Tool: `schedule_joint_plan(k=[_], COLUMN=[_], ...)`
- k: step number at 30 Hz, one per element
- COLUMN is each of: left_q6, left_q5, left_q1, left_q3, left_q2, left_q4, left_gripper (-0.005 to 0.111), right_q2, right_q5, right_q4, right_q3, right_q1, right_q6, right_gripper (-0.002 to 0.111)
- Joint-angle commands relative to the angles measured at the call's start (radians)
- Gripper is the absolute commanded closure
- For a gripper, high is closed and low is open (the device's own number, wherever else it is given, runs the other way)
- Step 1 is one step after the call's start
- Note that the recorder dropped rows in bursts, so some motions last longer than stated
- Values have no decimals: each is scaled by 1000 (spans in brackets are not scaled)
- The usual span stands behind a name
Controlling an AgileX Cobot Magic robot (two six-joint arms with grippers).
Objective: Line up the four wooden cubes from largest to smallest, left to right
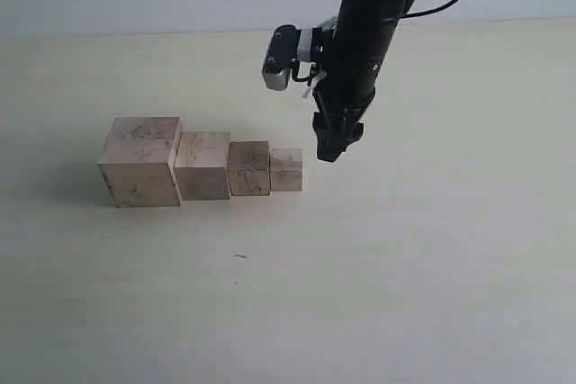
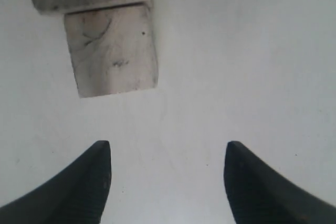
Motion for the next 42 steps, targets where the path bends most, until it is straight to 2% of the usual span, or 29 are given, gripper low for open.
schedule_joint_plan(k=[1,13,26,29,32,36,37,38,39,40,42], left_q6=[5,5,5,5,5,5,5,5,5,5,5], left_q5=[-13,-13,-13,-13,-13,-13,-13,-13,-13,-13,-13], left_q1=[-5,-5,-5,-5,-5,-5,-5,-5,-5,-5,-5], left_q3=[-1,-1,-1,-1,-1,-1,-1,-1,-1,-1,-1], left_q2=[-6,-6,-6,-6,-6,-6,-6,-6,-6,-6,-6], left_q4=[-7,-7,-7,-7,-7,-7,-7,-7,-7,-7,-7], left_gripper=[107,107,107,107,107,107,107,107,107,107,107], right_q2=[33,74,78,70,39,-43,-71,-93,-103,-123,-158], right_q5=[-48,-132,-146,-105,-66,20,70,107,118,121,73], right_q4=[0,63,74,37,-68,-250,-215,-179,-154,-126,-39], right_q3=[3,3,3,3,3,3,3,3,3,3,3], right_q1=[-5,-5,-5,-5,-5,-5,-5,-5,-5,-5,-5], right_q6=[28,26,26,36,137,389,513,597,613,613,701], right_gripper=[49,49,49,49,51,57,65,80,89,105,108])
